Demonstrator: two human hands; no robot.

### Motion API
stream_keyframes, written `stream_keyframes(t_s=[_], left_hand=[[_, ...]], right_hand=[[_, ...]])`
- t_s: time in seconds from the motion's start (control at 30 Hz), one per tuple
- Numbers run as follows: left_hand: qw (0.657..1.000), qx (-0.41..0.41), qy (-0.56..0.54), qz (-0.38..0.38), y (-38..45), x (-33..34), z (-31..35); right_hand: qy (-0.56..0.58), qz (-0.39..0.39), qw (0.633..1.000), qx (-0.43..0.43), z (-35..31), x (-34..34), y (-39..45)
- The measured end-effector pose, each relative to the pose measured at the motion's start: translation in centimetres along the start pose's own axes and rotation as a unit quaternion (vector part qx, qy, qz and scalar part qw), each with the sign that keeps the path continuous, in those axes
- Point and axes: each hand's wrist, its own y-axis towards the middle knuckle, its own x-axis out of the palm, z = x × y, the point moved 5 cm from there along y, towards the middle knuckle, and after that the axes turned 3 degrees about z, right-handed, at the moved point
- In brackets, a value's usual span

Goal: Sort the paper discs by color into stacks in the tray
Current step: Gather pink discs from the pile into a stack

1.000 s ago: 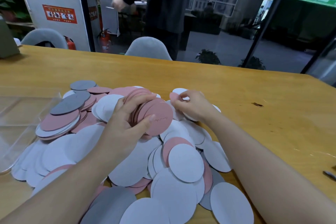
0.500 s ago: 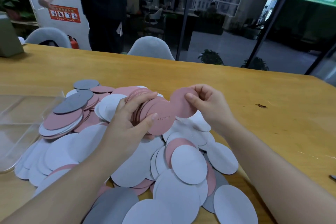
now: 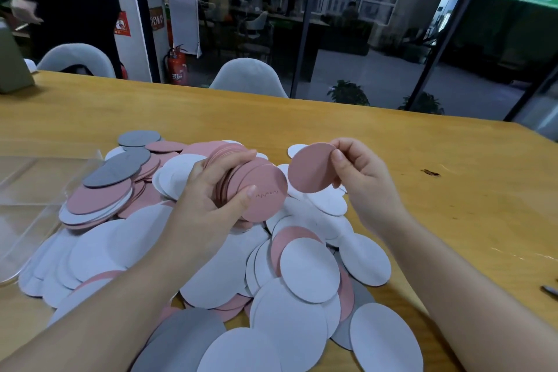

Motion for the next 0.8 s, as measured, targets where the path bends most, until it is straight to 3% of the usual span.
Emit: stream_keyframes(t_s=[0.2, 0.3, 0.4, 0.57, 0.8], left_hand=[[1.0, 0.001, 0.002, -0.011, 0.0, 0.1, 0.2], [1.0, 0.008, 0.01, -0.016, -0.1, 0.2, 0.2], [0.999, 0.018, 0.027, -0.013, -0.1, 0.1, 0.0], [0.999, 0.025, 0.032, -0.006, 0.0, 0.1, 0.0], [0.999, 0.019, 0.035, -0.013, 0.0, 0.1, -0.1]], right_hand=[[-0.04, -0.054, 0.998, -0.015, -0.1, 1.7, -1.2], [-0.031, -0.047, 0.998, 0.014, -0.1, 2.2, -1.4], [-0.104, -0.052, 0.992, 0.049, 0.1, 1.9, -1.6], [-0.329, -0.171, 0.926, 0.072, -0.1, 2.2, -2.8], [-0.428, -0.26, 0.864, 0.063, -1.0, 3.1, -3.7]])
